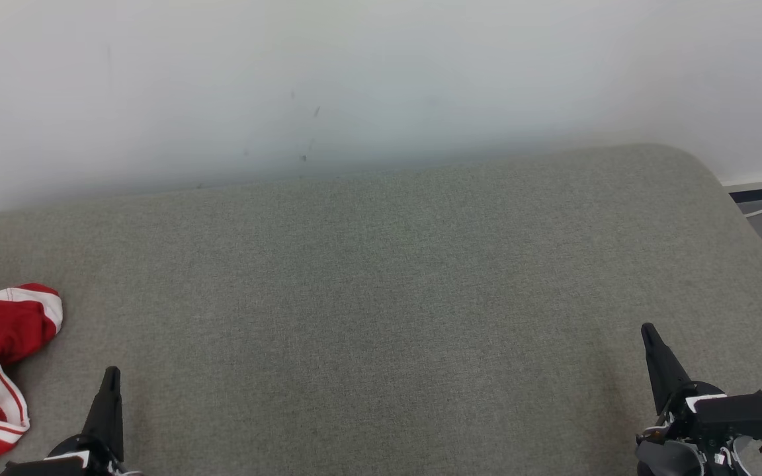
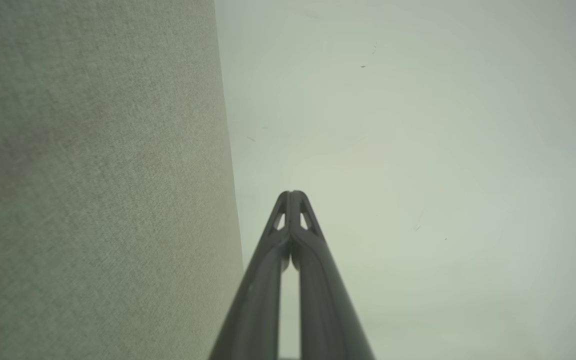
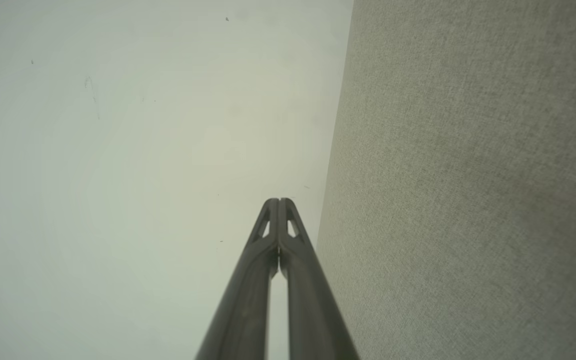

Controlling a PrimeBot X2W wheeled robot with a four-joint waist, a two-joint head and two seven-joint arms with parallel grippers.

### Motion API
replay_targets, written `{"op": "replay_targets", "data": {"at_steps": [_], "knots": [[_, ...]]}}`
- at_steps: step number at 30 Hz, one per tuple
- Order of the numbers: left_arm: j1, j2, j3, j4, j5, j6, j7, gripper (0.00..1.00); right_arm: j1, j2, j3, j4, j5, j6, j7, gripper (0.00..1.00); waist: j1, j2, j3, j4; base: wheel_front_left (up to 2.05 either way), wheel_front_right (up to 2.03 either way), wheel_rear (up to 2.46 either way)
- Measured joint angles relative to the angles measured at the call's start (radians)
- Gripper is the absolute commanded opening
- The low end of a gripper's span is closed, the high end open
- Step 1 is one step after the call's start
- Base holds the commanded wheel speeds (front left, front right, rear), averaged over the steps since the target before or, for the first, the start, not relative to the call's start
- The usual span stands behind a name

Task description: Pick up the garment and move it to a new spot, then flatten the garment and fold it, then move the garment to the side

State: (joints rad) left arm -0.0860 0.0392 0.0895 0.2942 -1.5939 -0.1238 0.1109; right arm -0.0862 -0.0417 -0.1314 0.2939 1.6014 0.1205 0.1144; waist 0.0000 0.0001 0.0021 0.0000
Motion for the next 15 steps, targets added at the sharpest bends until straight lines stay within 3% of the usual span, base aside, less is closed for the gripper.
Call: {"op": "replay_targets", "data": {"at_steps": [7,8,9,10,15], "knots": [[0.000,0.000,0.000,0.000,0.000,0.000,0.000,0.00,0.000,0.000,0.000,0.000,0.000,0.000,0.000,0.00,0.0000,-0.0001,0.000,0.000,0.00,0.00,0.00],[0.000,0.000,0.000,0.000,0.000,0.000,0.000,1.00,0.000,0.000,0.000,0.000,0.000,0.000,0.000,1.00,0.0000,0.0000,0.000,0.000,0.00,0.00,0.00],[0.001,-0.001,-0.001,0.006,0.000,0.000,0.000,0.00,0.002,0.001,0.001,0.006,0.000,0.000,0.000,0.00,0.0000,0.0000,0.000,0.000,0.00,0.00,0.00],[0.006,-0.004,-0.002,0.016,0.000,0.001,0.000,1.00,0.009,0.003,0.002,0.015,0.000,-0.001,0.000,1.00,0.0000,0.0000,0.000,0.000,0.00,0.00,0.00],[0.050,-0.019,-0.013,0.053,0.000,0.002,-0.008,1.00,0.057,0.016,0.010,0.055,0.000,-0.006,-0.009,1.00,0.0000,0.0000,0.000,0.000,0.00,0.00,0.00]]}}
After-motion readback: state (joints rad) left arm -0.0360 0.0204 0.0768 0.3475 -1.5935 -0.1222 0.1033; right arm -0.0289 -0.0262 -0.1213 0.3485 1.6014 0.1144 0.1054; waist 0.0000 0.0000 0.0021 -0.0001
